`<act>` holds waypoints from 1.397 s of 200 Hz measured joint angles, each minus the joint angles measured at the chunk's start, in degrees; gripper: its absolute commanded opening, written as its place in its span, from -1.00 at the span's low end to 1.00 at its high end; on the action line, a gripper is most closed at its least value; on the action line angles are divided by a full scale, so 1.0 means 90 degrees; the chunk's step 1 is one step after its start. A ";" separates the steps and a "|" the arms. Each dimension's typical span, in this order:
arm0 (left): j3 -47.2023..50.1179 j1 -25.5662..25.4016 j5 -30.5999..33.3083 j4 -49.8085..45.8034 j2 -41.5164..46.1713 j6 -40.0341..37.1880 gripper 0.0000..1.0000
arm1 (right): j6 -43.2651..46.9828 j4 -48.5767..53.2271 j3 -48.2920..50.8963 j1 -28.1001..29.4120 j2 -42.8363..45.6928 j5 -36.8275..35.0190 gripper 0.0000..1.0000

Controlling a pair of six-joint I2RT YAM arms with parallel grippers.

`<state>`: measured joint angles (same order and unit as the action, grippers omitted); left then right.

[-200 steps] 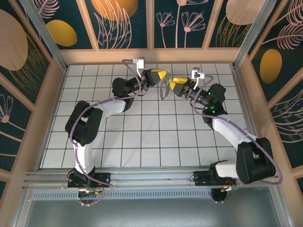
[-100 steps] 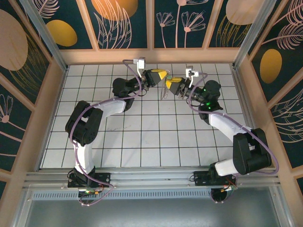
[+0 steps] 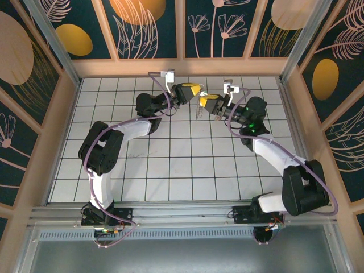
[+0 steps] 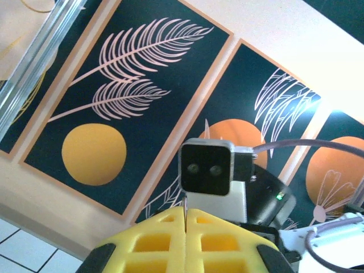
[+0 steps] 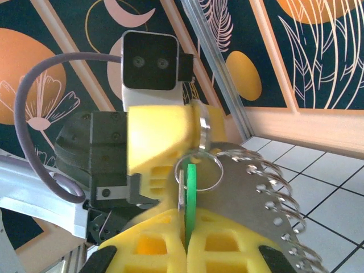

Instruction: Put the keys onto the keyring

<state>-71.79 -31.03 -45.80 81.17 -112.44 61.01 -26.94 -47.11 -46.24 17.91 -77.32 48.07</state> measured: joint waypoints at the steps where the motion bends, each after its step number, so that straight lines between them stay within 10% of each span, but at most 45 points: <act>1: 0.0000 0.0000 0.0002 -0.0010 0.0000 -0.0005 -1.00 | 0.0012 0.0019 0.0000 0.0000 0.0015 0.0000 -1.00; 279: 0.0158 -0.0024 0.0163 -0.1217 0.0313 -0.1205 -1.00 | 0.0794 0.1936 -0.0597 -0.0078 0.0211 -0.0505 -1.00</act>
<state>-70.37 -31.24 -44.34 70.22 -109.62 50.17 -19.79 -29.69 -51.62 17.21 -75.42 43.53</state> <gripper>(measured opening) 0.050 0.052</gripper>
